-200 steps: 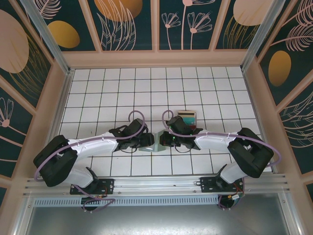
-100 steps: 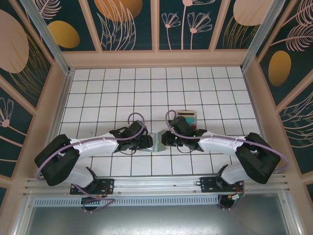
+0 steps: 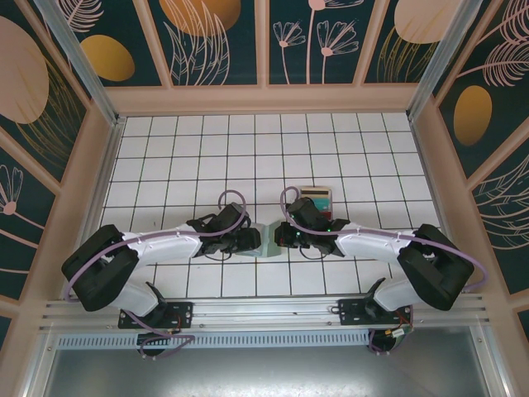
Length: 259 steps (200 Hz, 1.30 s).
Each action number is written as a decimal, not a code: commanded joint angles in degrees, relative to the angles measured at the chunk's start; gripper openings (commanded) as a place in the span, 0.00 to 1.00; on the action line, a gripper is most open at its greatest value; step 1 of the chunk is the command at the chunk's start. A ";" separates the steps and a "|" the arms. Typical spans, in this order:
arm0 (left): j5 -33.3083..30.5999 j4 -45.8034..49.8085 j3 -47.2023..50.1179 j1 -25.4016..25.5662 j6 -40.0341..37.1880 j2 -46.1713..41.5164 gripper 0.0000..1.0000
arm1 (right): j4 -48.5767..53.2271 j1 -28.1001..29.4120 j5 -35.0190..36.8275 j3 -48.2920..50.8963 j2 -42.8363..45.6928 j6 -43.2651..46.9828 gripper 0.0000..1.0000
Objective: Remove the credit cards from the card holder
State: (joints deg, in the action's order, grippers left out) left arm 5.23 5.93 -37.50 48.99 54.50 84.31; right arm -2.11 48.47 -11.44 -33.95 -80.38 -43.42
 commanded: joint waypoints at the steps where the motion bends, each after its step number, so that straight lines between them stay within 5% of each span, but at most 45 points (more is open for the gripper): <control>1: 3.34 -3.33 0.23 -0.13 -1.23 -0.01 0.57 | -0.75 0.40 -0.59 0.47 -1.09 -0.35 0.00; 68: 7.03 -6.11 -0.78 -0.13 -3.50 -0.44 0.60 | -0.99 0.43 -0.69 0.12 -2.08 -0.35 0.00; 114: 8.23 -6.66 -0.82 -0.13 -4.08 -1.07 0.79 | -1.03 0.31 -0.64 -0.15 -2.65 -0.10 0.00; 174: 10.23 -7.82 -1.26 -0.13 -4.75 -3.42 0.79 | -0.92 0.23 -0.77 -0.76 -3.49 0.27 0.00; 214: -1.37 3.67 -4.49 -0.13 -4.88 -3.83 0.80 | -0.55 0.11 -0.51 -0.85 -3.55 0.35 0.00; 259: -2.94 4.03 -5.14 -0.13 -5.00 -2.41 0.80 | -0.62 0.05 -0.69 -1.03 -3.73 0.35 0.00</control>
State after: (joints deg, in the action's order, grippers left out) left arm 4.62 7.51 -41.06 48.95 50.59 81.56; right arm -2.72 48.47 -11.62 -34.00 -83.42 -43.40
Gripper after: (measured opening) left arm 0.800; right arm 0.050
